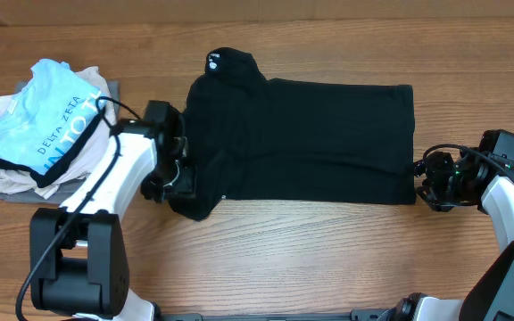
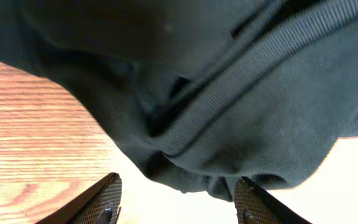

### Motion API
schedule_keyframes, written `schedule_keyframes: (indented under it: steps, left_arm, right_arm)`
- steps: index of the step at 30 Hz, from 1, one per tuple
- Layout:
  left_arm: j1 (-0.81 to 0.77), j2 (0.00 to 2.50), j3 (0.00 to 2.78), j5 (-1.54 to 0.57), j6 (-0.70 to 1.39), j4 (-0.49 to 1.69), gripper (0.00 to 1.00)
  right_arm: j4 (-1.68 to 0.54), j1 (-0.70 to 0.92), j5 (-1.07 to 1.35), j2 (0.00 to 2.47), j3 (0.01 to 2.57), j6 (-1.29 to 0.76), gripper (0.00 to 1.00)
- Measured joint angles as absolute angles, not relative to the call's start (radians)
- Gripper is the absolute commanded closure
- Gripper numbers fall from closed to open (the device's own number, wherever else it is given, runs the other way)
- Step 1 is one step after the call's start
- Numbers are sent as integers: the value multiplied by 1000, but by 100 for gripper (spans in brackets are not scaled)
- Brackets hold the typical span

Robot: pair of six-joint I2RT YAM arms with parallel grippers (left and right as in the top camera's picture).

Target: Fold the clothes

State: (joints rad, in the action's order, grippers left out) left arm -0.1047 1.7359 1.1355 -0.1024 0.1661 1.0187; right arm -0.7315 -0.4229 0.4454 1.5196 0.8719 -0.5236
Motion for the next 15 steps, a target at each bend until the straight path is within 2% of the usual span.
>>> schedule_keyframes:
  steps: [3, 7, 13, 15]
  left_arm:
    - [-96, 1736, 1123, -121, 175, 988, 41]
    - [-96, 1736, 1074, -174, 187, 920, 51]
    - [-96, 1736, 1032, -196, 202, 893, 83]
    - [-96, 1736, 1032, -196, 207, 888, 89]
  right_arm:
    - [-733, -423, 445, 1520, 872, -523, 40]
    - [-733, -423, 445, 1520, 872, -522, 39]
    - [-734, -423, 445, 1520, 872, -523, 39]
    - [-734, -423, 445, 1520, 872, -523, 39]
